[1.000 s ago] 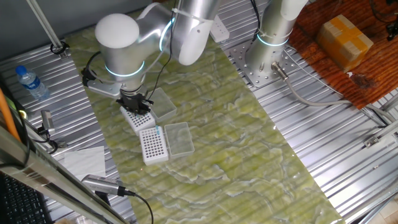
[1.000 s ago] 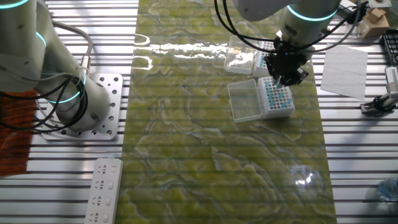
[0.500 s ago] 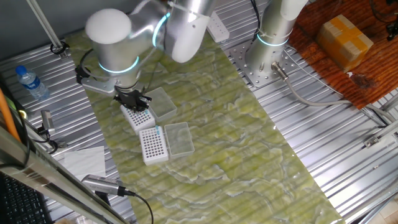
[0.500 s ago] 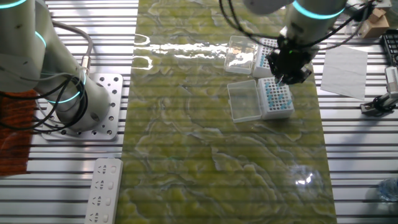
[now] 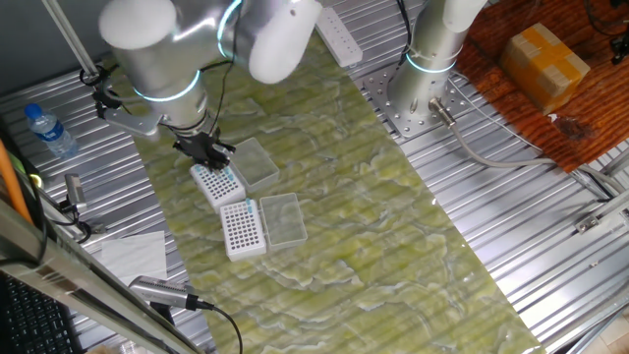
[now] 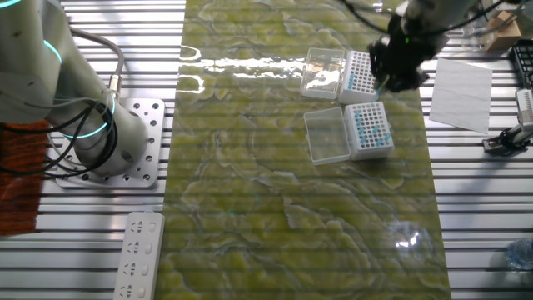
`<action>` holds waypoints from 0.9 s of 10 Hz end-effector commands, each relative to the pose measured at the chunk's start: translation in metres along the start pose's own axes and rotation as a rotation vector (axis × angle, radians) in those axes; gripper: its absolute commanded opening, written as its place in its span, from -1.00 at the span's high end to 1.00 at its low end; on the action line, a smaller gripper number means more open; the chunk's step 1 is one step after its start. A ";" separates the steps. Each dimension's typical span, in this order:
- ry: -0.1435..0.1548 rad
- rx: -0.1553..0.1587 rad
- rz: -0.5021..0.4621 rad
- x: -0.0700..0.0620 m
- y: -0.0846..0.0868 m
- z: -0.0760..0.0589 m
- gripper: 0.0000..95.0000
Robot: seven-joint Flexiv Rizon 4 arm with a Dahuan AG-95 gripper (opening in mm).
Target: Transfer all medium pipette tips from one holder to another
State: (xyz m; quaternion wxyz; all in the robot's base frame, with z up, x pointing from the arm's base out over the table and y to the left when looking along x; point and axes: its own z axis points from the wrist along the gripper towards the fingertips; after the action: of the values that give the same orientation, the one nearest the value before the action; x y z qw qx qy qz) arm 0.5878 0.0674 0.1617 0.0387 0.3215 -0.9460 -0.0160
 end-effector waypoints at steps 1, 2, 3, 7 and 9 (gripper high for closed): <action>-0.005 -0.024 0.136 -0.018 0.035 -0.015 1.00; -0.011 -0.032 0.171 -0.022 0.043 -0.016 1.00; -0.019 -0.043 0.208 -0.027 0.051 -0.014 1.00; -0.030 -0.050 0.299 -0.041 0.072 -0.002 1.00; -0.030 -0.048 0.311 -0.043 0.078 0.002 1.00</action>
State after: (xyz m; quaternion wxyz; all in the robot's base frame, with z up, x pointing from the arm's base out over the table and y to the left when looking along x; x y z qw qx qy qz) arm 0.5737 0.1561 0.1602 0.0339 0.1703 -0.9841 -0.0370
